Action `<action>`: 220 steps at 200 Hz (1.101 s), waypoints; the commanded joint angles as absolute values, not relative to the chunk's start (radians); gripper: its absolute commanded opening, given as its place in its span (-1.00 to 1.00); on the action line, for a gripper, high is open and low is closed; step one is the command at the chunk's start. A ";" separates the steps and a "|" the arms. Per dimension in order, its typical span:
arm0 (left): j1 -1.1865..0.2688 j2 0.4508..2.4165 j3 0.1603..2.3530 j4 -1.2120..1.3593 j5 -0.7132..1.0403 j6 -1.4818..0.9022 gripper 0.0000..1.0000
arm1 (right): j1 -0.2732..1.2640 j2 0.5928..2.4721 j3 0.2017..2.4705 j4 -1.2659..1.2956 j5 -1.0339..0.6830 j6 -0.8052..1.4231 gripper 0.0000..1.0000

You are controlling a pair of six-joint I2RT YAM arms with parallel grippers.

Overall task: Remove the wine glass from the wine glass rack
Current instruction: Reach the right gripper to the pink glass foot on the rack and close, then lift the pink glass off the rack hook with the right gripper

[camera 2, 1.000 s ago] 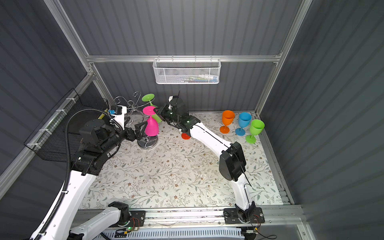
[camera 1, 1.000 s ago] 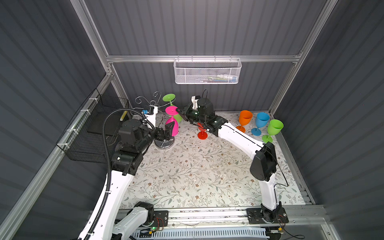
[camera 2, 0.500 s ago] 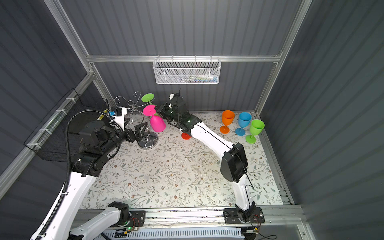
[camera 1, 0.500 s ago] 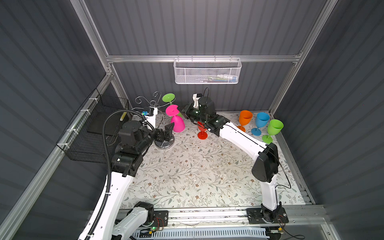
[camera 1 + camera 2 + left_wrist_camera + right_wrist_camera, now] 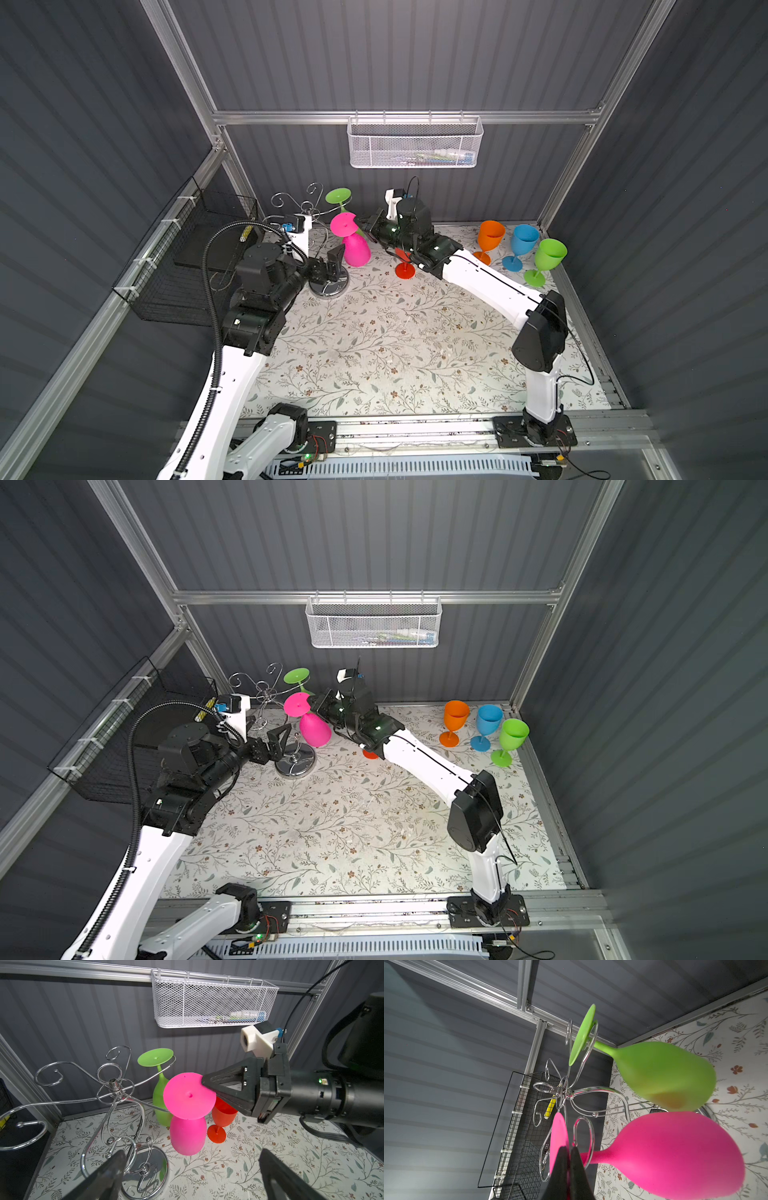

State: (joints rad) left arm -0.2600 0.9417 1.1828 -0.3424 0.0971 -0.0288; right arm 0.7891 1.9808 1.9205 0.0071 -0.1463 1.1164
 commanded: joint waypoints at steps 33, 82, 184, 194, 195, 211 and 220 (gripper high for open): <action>-0.255 0.916 1.173 -0.309 0.078 -0.020 1.00 | 0.814 1.987 1.971 0.007 -0.133 1.097 -1.00; -0.253 0.914 1.170 -0.308 0.079 -0.024 1.00 | 0.828 2.043 2.056 -0.017 -0.139 1.103 -1.00; -0.252 0.909 1.159 -0.303 0.078 -0.029 1.00 | 0.828 2.173 2.274 -0.085 -0.131 1.084 -1.00; -0.252 0.908 1.160 -0.303 0.078 -0.029 0.99 | 0.824 2.179 2.283 -0.084 -0.121 1.081 -1.00; -0.252 0.908 1.159 -0.302 0.077 -0.029 0.99 | 0.824 2.179 2.284 -0.083 -0.121 1.081 -1.00; -0.252 0.908 1.158 -0.302 0.075 -0.028 0.99 | 0.815 2.187 2.287 -0.072 -0.115 1.085 -1.00; -0.252 0.908 1.157 -0.305 0.077 -0.028 0.99 | 0.809 2.188 2.287 -0.066 -0.113 1.086 -1.00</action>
State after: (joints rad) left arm -0.2581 0.9253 1.1694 -0.3164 0.0853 -0.0292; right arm 0.8234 2.1796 2.2539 -0.0830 -0.1326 1.1053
